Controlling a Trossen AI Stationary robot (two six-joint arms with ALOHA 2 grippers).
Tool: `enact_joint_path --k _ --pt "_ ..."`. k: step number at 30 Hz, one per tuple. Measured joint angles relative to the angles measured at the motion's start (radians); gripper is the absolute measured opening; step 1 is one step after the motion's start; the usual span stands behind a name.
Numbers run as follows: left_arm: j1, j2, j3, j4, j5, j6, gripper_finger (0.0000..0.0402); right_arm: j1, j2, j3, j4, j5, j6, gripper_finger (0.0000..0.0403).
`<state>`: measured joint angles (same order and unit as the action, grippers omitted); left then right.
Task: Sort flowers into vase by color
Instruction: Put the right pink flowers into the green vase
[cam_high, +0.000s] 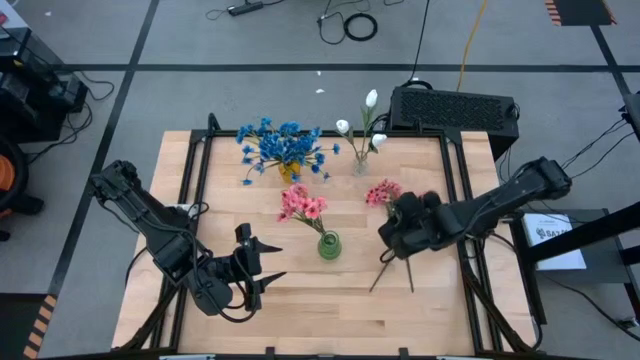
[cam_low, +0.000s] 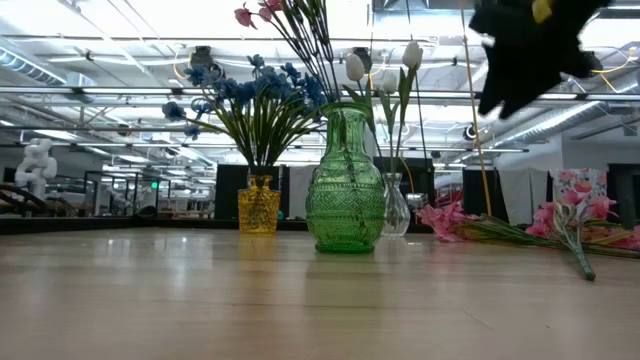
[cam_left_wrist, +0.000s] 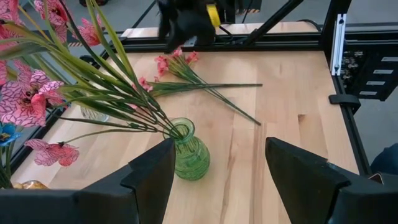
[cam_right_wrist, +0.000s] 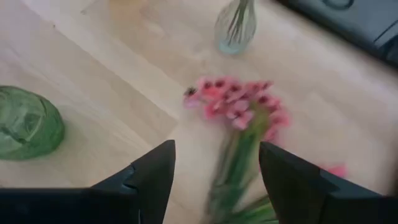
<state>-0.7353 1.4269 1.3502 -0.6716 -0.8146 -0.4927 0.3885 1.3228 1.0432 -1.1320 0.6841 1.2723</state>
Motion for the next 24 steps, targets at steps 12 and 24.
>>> enact_joint_path --k 12,24 --pt "0.0 0.0 0.0 -0.003 0.0 0.009 0.0255 0.12 0.004 -0.234 0.184 -0.017 0.514 0.0224" --pt "0.0 0.0 0.0 -0.021 -0.001 0.004 0.0255 0.259 0.154 -0.233 0.154 -0.039 0.789 0.0224"
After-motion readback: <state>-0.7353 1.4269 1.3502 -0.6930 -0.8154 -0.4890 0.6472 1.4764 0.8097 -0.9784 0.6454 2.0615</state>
